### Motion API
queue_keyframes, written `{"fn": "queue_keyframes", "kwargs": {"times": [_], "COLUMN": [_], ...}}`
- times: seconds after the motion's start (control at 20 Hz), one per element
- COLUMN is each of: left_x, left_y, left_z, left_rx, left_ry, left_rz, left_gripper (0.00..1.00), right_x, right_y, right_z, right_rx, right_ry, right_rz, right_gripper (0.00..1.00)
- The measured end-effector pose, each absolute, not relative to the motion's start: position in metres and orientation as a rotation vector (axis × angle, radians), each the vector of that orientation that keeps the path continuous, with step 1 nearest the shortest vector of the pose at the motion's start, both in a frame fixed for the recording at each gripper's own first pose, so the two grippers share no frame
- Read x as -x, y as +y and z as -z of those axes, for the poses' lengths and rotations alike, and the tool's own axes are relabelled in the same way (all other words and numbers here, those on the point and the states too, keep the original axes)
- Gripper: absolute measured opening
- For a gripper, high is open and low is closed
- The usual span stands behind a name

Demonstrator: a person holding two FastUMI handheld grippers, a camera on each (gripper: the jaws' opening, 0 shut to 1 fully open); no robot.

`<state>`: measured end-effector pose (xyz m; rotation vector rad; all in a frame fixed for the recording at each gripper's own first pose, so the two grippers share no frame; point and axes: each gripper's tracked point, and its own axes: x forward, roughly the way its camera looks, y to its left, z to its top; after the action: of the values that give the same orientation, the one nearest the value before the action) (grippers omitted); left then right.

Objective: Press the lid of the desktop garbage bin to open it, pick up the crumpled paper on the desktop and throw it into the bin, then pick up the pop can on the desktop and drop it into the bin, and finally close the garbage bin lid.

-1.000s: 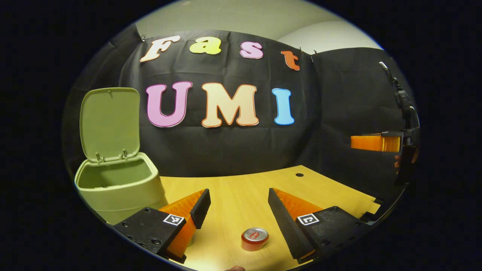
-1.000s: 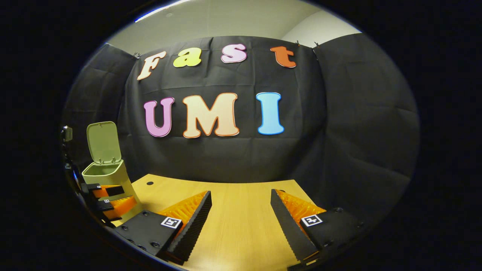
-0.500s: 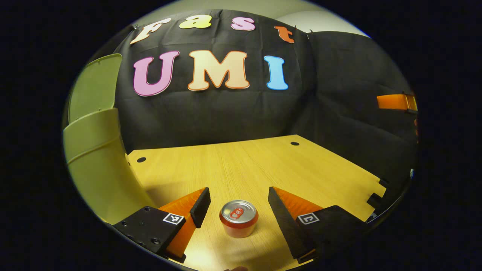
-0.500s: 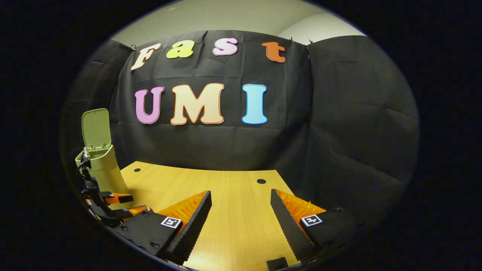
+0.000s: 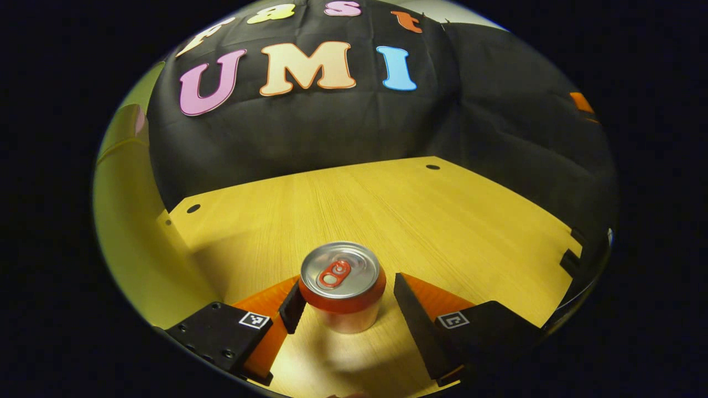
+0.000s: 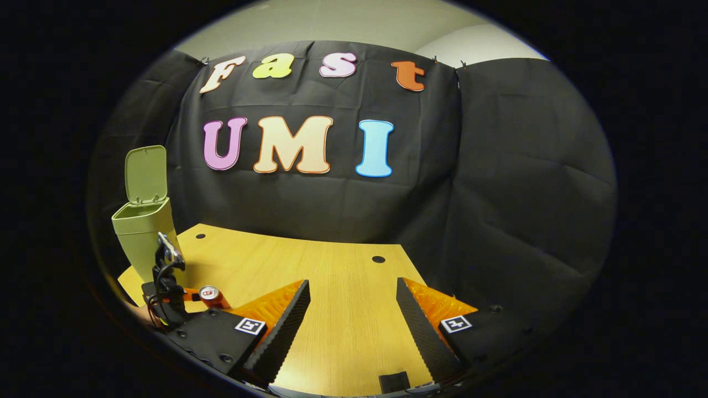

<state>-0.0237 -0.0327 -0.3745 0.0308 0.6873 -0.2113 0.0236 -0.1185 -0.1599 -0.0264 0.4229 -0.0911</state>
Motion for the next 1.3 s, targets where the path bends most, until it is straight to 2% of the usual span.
{"fn": "queue_keyframes", "kwargs": {"times": [0.1,0.15,0.35,0.8,1.05,1.3], "left_x": [0.026,0.03,0.012,-0.05,-0.065,-0.066], "left_y": [-0.035,-0.036,-0.03,0.008,0.047,0.107], "left_z": [0.379,0.377,0.333,0.175,0.11,0.075], "left_rx": [-0.056,-0.06,-0.06,-0.054,-0.034,-0.041], "left_ry": [0.705,0.711,0.649,0.355,0.241,0.184], "left_rz": [0.218,0.226,0.212,0.147,0.073,-0.054], "left_gripper": [0.93,0.78,0.8,0.77,0.77,0.77], "right_x": [-0.017,-0.015,-0.013,-0.013,-0.02,-0.029], "right_y": [-0.117,-0.116,-0.11,-0.093,-0.08,-0.069], "right_z": [0.162,0.164,0.169,0.181,0.178,0.178], "right_rx": [0.017,0.014,-0.027,-0.047,-0.032,-0.042], "right_ry": [0.421,0.421,0.417,0.406,0.389,0.389], "right_rz": [0.083,0.077,0.063,-0.001,-0.046,-0.076], "right_gripper": [0.99,0.99,0.99,0.99,0.99,1.0]}}
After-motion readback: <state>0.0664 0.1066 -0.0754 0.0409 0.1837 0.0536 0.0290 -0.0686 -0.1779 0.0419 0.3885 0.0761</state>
